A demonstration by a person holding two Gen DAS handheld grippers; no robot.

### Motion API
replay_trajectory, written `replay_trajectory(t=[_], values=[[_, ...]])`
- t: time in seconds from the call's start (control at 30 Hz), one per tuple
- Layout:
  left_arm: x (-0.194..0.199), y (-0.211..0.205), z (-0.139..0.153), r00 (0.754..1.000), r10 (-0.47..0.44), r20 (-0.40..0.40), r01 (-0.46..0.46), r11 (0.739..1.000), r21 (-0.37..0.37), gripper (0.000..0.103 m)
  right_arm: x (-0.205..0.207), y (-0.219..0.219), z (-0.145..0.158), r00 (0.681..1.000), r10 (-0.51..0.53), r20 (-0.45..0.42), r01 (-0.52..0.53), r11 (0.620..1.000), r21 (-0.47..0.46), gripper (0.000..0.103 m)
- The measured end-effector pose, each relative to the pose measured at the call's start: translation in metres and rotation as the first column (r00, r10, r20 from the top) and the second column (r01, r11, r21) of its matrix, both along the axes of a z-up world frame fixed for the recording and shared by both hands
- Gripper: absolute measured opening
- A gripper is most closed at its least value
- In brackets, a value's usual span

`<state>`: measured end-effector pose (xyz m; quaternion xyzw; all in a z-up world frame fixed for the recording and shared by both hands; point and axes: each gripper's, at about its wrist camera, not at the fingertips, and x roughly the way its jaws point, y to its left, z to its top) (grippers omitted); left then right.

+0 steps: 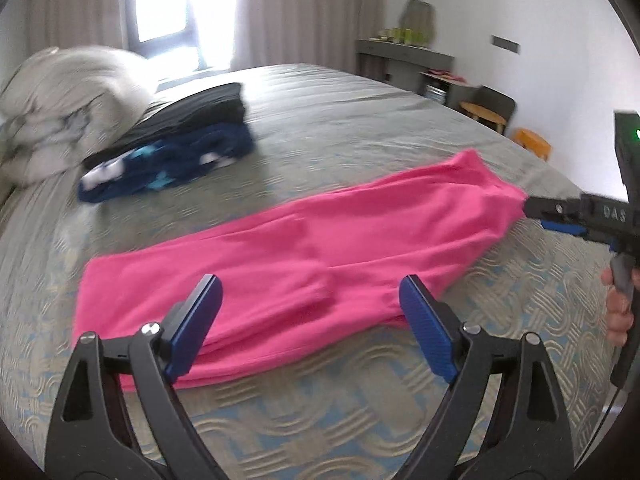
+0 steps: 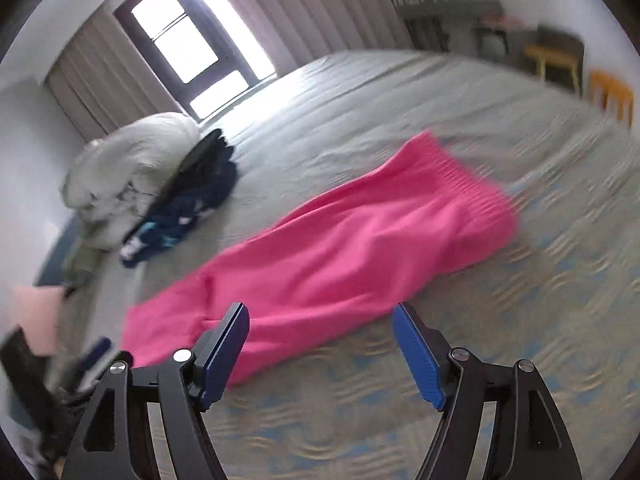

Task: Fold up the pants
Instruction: 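Grasp the pink waistband with the right gripper, then lift the waistband with the right gripper and fold it toward the leg ends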

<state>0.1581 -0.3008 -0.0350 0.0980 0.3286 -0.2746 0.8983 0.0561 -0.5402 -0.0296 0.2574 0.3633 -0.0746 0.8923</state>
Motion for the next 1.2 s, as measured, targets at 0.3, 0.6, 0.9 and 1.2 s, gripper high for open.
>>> replay_trajectory(t=[0.3,0.6,0.9,1.2], values=[[-0.009,-0.072,-0.007,0.994,-0.110,-0.018,0.110,0.993,0.031,0.091,-0.015,-0.084,-0.043,0.990,-0.142,-0.005,0.129,0.879,0.460,0.077],[-0.007,-0.124,-0.031,0.985,-0.163,-0.054,0.167,0.984,0.069,0.091,0.008,-0.131,-0.078,0.966,-0.254,-0.041,0.219,0.728,0.649,0.077],[0.016,-0.114,-0.053,0.978,-0.098,-0.184,0.117,0.988,0.097,0.091,0.034,-0.152,-0.097,0.970,-0.237,-0.058,0.221,0.753,0.620,0.013],[0.017,-0.110,-0.035,0.980,-0.149,-0.132,0.147,0.989,-0.022,0.091,0.045,-0.157,-0.087,0.985,-0.169,-0.018,0.149,0.810,0.568,0.012]])
